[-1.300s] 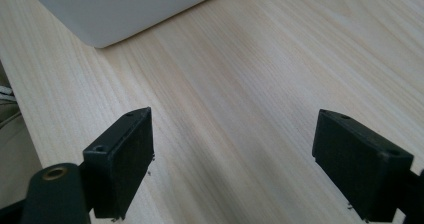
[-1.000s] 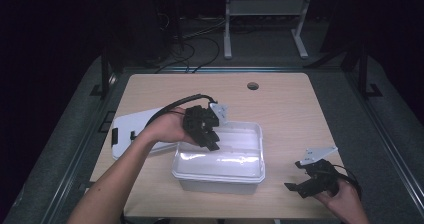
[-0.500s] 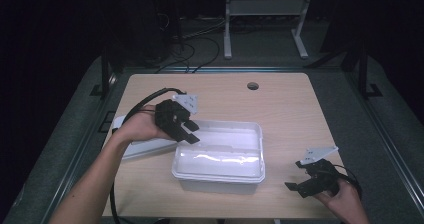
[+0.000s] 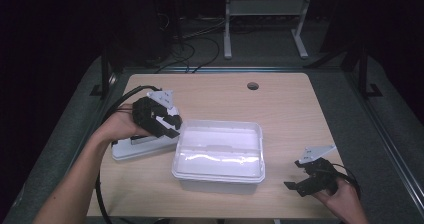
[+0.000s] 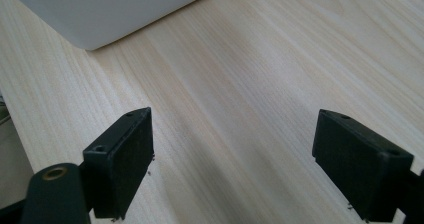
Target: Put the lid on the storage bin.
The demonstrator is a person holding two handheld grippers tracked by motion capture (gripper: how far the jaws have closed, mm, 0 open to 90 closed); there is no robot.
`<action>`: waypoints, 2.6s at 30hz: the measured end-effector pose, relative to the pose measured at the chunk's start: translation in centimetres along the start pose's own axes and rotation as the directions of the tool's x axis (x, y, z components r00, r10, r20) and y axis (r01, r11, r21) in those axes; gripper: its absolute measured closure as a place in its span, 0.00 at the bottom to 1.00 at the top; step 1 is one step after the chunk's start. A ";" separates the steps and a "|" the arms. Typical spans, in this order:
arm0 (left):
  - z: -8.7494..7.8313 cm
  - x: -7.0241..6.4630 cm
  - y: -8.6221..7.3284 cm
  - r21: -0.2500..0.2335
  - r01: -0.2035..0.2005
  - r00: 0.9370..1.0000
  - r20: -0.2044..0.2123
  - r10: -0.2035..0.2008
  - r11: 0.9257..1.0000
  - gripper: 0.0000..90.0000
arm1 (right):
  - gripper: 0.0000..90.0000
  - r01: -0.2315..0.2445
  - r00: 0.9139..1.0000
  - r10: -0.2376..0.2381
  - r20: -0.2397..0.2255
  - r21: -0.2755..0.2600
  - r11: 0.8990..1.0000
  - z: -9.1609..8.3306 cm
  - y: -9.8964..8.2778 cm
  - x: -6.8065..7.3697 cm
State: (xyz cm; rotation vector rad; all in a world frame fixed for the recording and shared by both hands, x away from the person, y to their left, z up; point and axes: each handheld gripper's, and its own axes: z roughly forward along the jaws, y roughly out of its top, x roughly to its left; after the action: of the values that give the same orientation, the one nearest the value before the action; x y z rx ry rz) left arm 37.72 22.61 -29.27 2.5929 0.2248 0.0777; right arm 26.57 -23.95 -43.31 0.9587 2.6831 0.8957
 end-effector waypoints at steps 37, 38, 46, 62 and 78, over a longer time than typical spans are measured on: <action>2.2 4.5 -11.3 0.027 0.159 0.980 -0.128 -0.154 0.987 0.56 | 0.18 0.002 1.000 -0.002 -0.002 0.024 1.000 0.4 0.0 0.1; 2.4 4.6 -11.5 0.034 0.165 0.979 -0.131 -0.159 0.986 0.56 | 0.18 0.002 1.000 -0.002 -0.002 0.024 1.000 0.5 0.0 0.1; 3.7 5.5 -12.9 0.074 0.199 0.973 -0.133 -0.188 0.977 0.55 | 0.18 0.001 1.000 -0.001 -0.001 0.027 1.000 0.4 0.0 0.2; 4.9 6.2 -13.9 0.091 0.213 0.972 -0.116 -0.202 0.973 0.68 | 0.18 0.005 1.000 -0.004 -0.012 0.034 0.999 0.8 0.1 0.2; 4.9 6.3 -13.9 0.100 0.211 0.973 -0.113 -0.199 0.972 0.83 | 0.18 -0.001 1.000 0.001 -0.020 0.022 1.000 0.7 -0.1 0.2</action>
State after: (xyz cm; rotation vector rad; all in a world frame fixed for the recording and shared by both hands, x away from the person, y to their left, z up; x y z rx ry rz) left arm 42.37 32.97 -40.52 2.6627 0.5481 0.1265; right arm 26.60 -23.55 -43.95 0.9607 2.7146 0.8820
